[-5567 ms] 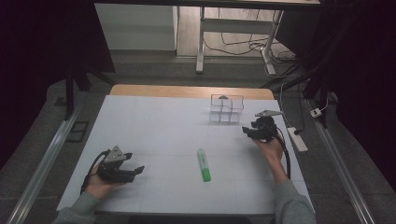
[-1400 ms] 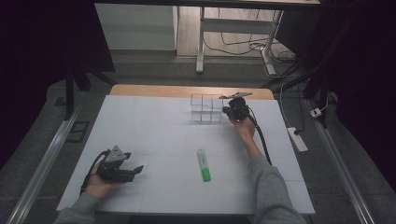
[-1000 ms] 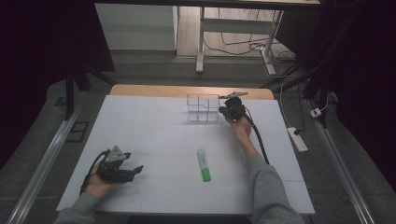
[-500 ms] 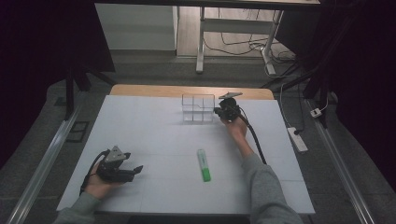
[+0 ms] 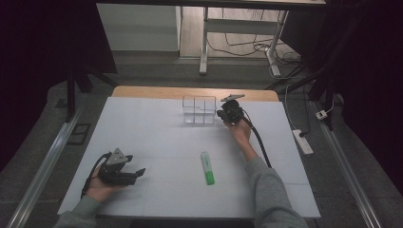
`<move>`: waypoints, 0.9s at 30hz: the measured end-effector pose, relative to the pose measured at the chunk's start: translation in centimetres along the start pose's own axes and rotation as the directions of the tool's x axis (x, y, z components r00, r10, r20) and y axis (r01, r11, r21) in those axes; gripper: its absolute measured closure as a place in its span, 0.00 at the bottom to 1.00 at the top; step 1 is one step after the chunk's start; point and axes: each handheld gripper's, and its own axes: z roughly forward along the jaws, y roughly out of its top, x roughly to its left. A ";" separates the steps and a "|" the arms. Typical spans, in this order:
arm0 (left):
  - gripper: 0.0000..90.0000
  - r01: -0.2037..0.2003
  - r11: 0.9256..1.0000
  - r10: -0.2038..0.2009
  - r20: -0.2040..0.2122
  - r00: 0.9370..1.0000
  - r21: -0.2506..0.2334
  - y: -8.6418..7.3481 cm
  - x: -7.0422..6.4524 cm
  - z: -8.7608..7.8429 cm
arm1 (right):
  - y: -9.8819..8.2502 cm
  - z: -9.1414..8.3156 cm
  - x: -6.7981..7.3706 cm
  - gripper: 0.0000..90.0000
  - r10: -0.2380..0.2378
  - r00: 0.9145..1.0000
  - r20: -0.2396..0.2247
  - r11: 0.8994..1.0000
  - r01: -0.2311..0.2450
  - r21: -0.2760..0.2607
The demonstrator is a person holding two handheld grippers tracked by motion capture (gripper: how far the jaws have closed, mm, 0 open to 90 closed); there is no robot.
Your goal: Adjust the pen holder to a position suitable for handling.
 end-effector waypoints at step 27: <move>0.28 -0.009 1.000 0.009 0.005 1.000 -0.008 0.1 0.2 0.1 | -4.8 -8.9 0.0 0.51 0.074 0.994 -0.083 0.997 -0.075 -0.017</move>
